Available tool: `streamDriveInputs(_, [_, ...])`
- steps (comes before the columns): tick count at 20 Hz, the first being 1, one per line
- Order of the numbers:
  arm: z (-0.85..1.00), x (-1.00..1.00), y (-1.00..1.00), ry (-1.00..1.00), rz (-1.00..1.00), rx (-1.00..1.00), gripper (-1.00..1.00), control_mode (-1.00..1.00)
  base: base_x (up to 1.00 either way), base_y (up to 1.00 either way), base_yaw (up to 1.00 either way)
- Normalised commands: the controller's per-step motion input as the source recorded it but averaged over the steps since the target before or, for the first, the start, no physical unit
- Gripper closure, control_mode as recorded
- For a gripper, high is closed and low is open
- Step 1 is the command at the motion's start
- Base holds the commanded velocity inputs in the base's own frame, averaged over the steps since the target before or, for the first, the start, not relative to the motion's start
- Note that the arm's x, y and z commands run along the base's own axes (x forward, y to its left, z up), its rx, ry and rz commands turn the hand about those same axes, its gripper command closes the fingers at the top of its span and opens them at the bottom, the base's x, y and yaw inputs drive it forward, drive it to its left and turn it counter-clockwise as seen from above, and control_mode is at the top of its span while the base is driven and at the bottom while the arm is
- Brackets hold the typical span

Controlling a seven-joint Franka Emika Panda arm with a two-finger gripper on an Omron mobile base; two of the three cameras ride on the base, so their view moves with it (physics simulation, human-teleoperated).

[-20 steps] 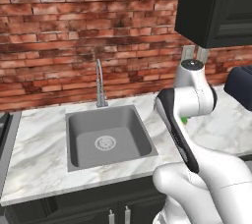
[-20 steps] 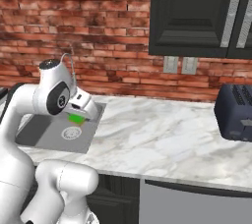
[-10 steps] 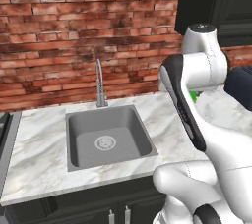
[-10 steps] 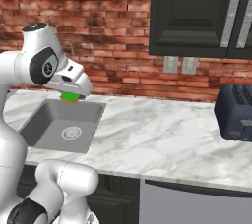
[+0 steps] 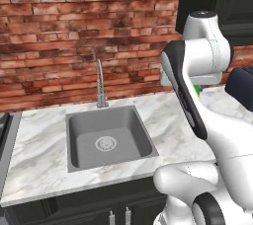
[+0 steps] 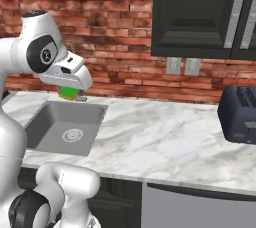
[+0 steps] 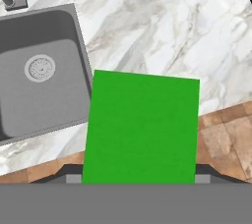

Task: Place the sponge inside the microwave to prepare for sanitizing.

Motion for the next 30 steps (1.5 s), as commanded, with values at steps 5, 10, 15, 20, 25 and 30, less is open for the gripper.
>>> streamDriveInputs(5, [0.0, -0.07, 0.0, -0.01, 0.0, 0.0, 1.0, -1.0, 0.0, 0.0, 0.0])
streamDriveInputs(10, [0.0, -0.1, 0.0, -0.01, 0.0, 0.0, 1.0, 1.0, -0.03, 0.0, 0.0])
streamDriveInputs(15, [0.0, 0.0, 0.0, 0.0, 0.0, 0.0, 1.0, 1.0, -0.38, 0.12, 0.0])
streamDriveInputs(20, [0.0, 0.0, 0.0, 0.0, 0.0, 0.0, 1.0, 1.0, -0.8, 0.32, 0.0])
streamDriveInputs(25, [0.0, 0.0, 0.0, 0.0, 0.0, 0.0, 1.0, 1.0, -0.55, 0.46, 0.0])
streamDriveInputs(30, [0.0, 0.0, 0.0, 0.0, 0.0, 0.0, 1.0, 1.0, -0.15, 0.76, 0.0])
